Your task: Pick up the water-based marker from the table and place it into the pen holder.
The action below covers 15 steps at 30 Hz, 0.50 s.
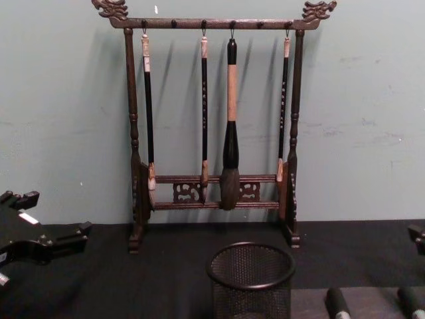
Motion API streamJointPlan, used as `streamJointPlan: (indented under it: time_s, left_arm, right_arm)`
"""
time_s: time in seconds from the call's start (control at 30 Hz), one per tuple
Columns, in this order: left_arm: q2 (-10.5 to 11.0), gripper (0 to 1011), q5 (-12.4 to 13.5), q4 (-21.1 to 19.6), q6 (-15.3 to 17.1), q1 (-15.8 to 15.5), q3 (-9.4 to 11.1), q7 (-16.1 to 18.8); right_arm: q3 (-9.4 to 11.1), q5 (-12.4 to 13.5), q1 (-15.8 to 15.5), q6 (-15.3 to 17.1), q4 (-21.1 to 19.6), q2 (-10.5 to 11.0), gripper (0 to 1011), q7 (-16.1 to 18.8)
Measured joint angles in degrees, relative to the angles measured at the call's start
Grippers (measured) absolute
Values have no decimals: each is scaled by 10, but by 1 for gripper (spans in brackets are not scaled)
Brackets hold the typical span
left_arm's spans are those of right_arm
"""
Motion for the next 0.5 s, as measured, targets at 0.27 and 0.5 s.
streamJointPlan:
  time_s: [0.27, 0.5]
  left_arm:
    - [0, 1009, 0, 0, 0, 0, 0, 0]
    - [0, 1009, 0, 0, 0, 0, 0, 0]
  right_arm:
    - [0, 0, 0, 0, 0, 0, 1002, 0]
    - [0, 0, 0, 0, 0, 0, 1002, 0]
